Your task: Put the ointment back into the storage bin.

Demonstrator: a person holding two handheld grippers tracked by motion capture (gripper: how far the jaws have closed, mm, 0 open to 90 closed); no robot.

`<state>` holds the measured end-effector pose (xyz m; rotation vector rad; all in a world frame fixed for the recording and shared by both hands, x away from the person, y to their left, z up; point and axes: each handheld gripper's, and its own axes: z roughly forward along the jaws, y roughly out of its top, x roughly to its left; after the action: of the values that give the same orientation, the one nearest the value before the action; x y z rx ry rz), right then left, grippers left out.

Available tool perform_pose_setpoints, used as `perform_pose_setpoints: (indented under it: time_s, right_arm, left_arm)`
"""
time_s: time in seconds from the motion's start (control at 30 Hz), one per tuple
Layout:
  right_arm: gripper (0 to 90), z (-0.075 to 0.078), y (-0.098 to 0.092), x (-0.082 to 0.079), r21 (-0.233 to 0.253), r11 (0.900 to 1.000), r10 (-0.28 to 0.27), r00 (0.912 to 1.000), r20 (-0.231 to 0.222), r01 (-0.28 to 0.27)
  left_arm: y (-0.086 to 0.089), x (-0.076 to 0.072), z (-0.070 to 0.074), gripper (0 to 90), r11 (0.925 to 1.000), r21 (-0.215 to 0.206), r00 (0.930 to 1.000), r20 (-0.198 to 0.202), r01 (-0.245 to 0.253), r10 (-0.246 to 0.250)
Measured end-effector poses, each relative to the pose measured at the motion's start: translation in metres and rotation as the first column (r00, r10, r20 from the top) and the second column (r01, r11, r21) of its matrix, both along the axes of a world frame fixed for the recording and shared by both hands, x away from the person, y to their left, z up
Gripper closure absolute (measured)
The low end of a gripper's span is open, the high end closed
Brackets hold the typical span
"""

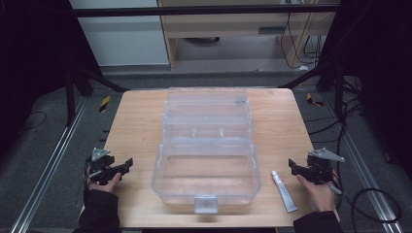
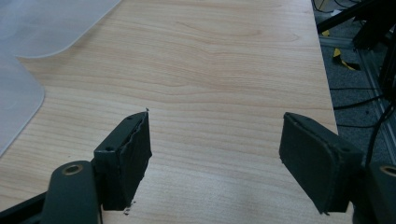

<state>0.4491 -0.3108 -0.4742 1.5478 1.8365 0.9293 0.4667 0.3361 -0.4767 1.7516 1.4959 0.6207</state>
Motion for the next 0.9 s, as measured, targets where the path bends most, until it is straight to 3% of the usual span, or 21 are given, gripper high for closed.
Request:
perform_pose_setpoints:
  time_s: [0.13, 0.3, 0.63, 0.9]
  right_arm:
    - [27.6, 0.006, 0.006, 0.0, -0.021, 1.0, -0.001, 0.9998, -0.021, 0.0]
    - [29.3, 0.018, 0.014, -0.002, -0.036, 0.999, 0.035, 0.9984, -0.045, -0.037]
    - [30.8, 0.046, 0.022, -0.006, -0.038, 0.995, 0.087, 0.9956, -0.033, -0.089]
    - [28.7, 0.061, 0.027, -0.004, -0.051, 0.991, 0.123, 0.9908, -0.057, -0.125]
  left_arm:
    - [0.001, -0.001, 0.0, 21.8, 1.0, -0.002, 1.0, -0.003, -0.001, 0.001]
    - [0.001, -0.001, 0.0, 23.6, 1.0, -0.005, 0.9999, -0.01, 0.003, -0.003]
    - [-0.002, -0.001, 0.001, 26.7, 0.9998, 0.003, 0.9997, -0.019, 0.018, -0.018]
    - [-0.003, -0.002, 0.001, 28.1, 0.9996, 0.008, 0.9995, -0.018, 0.027, -0.027]
